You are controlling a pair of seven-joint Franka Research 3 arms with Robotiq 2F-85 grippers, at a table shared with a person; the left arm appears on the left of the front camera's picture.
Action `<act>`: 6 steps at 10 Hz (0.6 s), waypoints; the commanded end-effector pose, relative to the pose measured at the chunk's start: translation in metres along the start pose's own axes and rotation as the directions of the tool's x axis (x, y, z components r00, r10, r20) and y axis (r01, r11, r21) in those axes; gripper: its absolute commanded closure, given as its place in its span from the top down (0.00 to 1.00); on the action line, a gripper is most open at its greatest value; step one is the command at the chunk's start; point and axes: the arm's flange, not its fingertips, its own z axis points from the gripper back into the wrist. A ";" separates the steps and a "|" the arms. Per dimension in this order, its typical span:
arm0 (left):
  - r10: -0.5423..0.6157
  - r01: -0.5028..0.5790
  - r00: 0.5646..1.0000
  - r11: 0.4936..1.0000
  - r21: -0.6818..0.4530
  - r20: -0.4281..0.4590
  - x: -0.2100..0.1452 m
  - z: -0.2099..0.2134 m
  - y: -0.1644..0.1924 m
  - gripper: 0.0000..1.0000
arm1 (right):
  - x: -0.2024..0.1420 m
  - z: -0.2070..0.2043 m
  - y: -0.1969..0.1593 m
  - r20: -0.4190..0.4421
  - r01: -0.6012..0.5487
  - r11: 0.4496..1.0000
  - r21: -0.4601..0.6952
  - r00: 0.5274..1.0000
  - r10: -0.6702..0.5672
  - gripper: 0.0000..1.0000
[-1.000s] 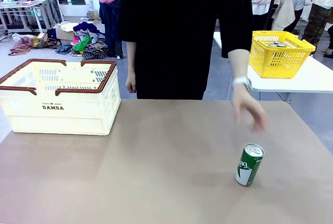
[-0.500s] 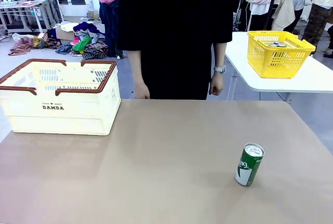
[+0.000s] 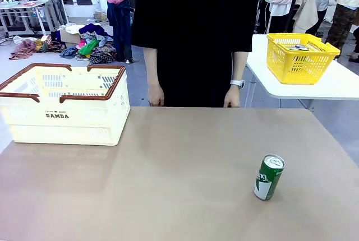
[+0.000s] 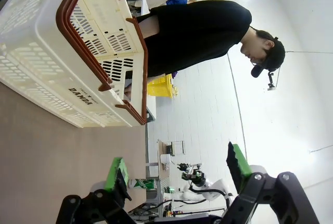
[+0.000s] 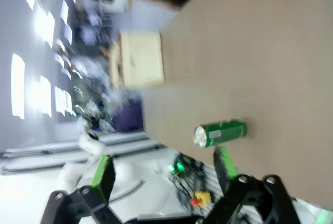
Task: Place the drinks into the Shopping basket.
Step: Pick up one drink and place it into the Shopping basket.
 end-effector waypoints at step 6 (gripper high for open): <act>0.009 -0.009 1.000 1.000 0.001 -0.012 0.000 0.004 -0.002 1.00 | -0.057 -0.152 0.153 -0.313 -0.414 0.840 -0.351 0.897 0.312 1.00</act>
